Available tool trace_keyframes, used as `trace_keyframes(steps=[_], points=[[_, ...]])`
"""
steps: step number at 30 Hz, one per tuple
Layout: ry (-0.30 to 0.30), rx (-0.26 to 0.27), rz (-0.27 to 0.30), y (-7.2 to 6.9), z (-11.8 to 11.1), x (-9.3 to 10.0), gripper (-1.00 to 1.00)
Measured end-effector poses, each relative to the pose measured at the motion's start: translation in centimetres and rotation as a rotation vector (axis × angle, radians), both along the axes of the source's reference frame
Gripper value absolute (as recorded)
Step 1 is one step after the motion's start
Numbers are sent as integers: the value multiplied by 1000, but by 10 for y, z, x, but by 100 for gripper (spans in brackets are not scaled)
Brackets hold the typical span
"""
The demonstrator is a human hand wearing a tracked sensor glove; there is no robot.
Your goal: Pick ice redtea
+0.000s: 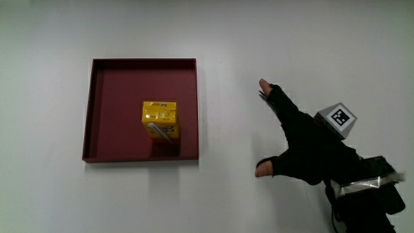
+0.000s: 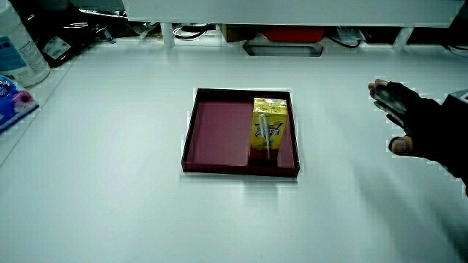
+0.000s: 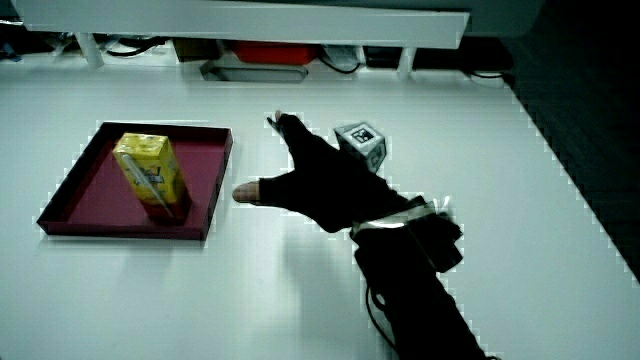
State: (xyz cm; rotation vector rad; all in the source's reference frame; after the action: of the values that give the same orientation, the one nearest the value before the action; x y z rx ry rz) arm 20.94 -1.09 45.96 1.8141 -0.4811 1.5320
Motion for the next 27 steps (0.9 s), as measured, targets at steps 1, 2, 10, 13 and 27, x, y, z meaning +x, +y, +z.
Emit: trace_keyframes(steps=[1, 2, 10, 13, 27], points=[[13, 8, -5, -1, 2, -1, 0], [12, 7, -10, -2, 4, -4, 0], [73, -37, -41, -10, 14, -27, 0], [61, -62, -49, -13, 11, -41, 0], [-3, -102, -90, -20, 28, -101, 0]])
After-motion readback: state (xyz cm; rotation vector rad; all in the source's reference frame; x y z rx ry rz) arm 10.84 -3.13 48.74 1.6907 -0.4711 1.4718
